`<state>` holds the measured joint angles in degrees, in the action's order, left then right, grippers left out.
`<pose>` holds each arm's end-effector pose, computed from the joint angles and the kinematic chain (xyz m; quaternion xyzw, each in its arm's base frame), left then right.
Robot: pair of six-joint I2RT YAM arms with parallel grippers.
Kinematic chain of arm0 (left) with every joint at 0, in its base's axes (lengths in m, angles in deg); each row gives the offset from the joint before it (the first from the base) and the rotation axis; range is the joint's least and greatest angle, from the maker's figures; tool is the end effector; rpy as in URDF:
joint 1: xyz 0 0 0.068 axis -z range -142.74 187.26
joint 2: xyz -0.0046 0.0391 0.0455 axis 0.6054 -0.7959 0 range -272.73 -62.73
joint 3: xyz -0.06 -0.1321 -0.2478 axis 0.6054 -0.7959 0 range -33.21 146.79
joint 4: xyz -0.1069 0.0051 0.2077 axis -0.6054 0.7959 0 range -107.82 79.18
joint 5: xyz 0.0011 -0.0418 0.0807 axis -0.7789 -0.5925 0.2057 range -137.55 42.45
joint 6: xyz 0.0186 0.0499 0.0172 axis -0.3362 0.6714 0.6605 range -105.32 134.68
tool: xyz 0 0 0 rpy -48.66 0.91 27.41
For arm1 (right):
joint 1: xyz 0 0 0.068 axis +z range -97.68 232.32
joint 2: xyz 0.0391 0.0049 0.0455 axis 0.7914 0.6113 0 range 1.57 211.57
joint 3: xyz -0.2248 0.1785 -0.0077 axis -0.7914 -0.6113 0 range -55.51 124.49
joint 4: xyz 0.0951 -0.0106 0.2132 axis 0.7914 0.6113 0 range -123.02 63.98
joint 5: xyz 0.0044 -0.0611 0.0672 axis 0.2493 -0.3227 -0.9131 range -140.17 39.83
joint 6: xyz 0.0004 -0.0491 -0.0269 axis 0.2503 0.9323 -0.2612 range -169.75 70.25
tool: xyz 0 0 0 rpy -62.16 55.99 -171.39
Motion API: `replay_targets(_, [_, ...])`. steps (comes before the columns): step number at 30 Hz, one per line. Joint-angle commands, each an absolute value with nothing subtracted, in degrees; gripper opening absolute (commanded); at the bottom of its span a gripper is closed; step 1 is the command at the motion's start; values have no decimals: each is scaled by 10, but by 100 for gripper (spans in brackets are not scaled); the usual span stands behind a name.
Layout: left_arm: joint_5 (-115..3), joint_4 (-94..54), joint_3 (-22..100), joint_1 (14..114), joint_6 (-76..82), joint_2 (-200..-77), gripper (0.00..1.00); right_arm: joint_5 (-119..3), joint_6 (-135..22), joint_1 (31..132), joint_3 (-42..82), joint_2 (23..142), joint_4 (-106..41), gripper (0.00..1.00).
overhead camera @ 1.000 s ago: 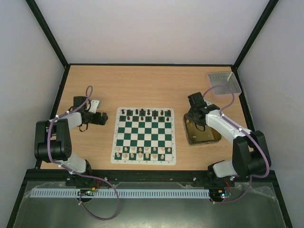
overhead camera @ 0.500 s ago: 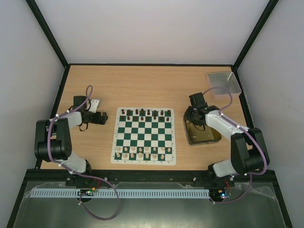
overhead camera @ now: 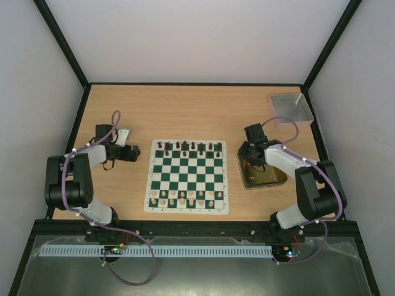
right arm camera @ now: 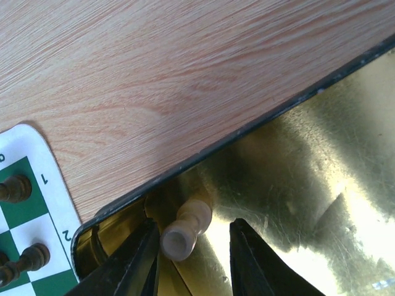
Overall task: Set up the chess pieces on the board
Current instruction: Pick up the chess piece from the storage box.
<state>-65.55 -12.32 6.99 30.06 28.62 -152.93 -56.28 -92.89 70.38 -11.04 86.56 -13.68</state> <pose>0.2673 0.0216 0.1750 0.1017 0.9389 -0.0931 0.3154 0.2408 0.0829 0.1999 0.1958 0.9442 0.1764 0.1973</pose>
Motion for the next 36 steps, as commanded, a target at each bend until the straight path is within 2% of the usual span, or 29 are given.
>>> replay_targets(1, [-663, -107, 76, 297, 289, -1538, 100, -557, -922, 703, -119, 879, -157, 30])
replay_targets(5, [-664, -106, 77, 296, 289, -1539, 99, -548, -922, 702, -119, 882, -162, 28])
replay_targets(15, [-664, -106, 77, 296, 289, -1540, 100, -534, -926, 701, -116, 882, -155, 10])
replay_targets(19, [-664, -105, 78, 296, 289, -1541, 99, -527, -926, 701, -114, 883, -149, 7])
replay_targets(30, [-665, -104, 80, 296, 290, -1544, 99, -489, -915, 706, -95, 799, -61, 6])
replay_targets(36, [-665, -104, 80, 296, 289, -1544, 99, -431, -940, 792, -82, 733, 16, 6])
